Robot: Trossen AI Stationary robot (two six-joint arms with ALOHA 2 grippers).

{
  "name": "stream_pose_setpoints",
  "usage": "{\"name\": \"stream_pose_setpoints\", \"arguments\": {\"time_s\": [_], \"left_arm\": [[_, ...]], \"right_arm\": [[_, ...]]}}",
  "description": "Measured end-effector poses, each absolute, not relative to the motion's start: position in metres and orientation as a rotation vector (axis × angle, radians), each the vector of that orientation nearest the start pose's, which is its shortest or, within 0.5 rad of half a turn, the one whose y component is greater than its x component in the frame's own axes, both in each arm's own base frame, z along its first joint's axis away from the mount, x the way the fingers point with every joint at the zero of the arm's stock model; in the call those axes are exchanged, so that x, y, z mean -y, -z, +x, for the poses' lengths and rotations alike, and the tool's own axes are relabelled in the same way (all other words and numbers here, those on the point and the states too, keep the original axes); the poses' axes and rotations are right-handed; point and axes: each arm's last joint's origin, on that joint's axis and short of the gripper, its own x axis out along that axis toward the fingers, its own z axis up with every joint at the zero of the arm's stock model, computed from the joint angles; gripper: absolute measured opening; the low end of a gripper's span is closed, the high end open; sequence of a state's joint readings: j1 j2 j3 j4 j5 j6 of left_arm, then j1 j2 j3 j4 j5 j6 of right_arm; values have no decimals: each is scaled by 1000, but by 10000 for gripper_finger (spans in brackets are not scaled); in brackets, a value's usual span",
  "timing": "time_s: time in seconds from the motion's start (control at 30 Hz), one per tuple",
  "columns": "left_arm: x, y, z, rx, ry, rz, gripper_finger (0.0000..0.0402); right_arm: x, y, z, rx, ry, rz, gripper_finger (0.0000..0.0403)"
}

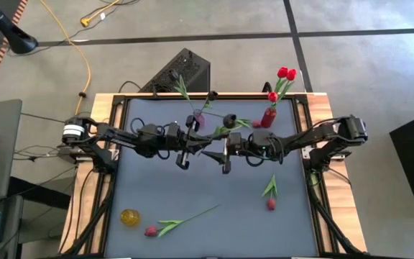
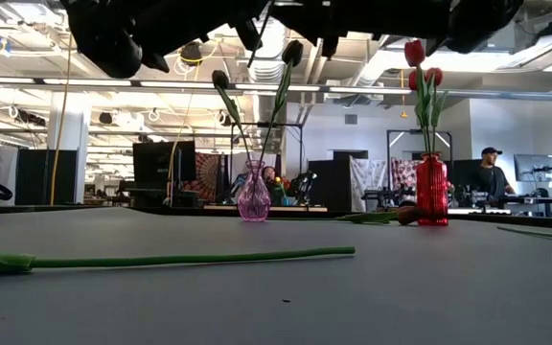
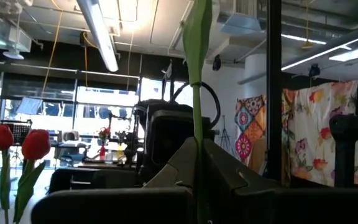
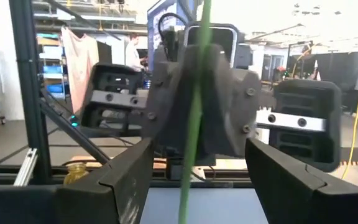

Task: Sort flowers into vase by color
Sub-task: Put the black flower into the violet vase

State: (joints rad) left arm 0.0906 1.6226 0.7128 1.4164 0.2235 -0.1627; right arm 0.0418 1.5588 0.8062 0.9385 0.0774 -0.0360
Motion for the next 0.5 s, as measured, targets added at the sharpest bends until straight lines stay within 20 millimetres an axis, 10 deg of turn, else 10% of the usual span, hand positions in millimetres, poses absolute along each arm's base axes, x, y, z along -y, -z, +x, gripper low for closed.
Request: {"name": "stream_pose_setpoints", "arguments": {"time_s": [0.5], "left_arm": [[-25,-256,315,483,140,-50,0]], "right_arm": [[-8,-259,332,153,52,-18,53]]}}
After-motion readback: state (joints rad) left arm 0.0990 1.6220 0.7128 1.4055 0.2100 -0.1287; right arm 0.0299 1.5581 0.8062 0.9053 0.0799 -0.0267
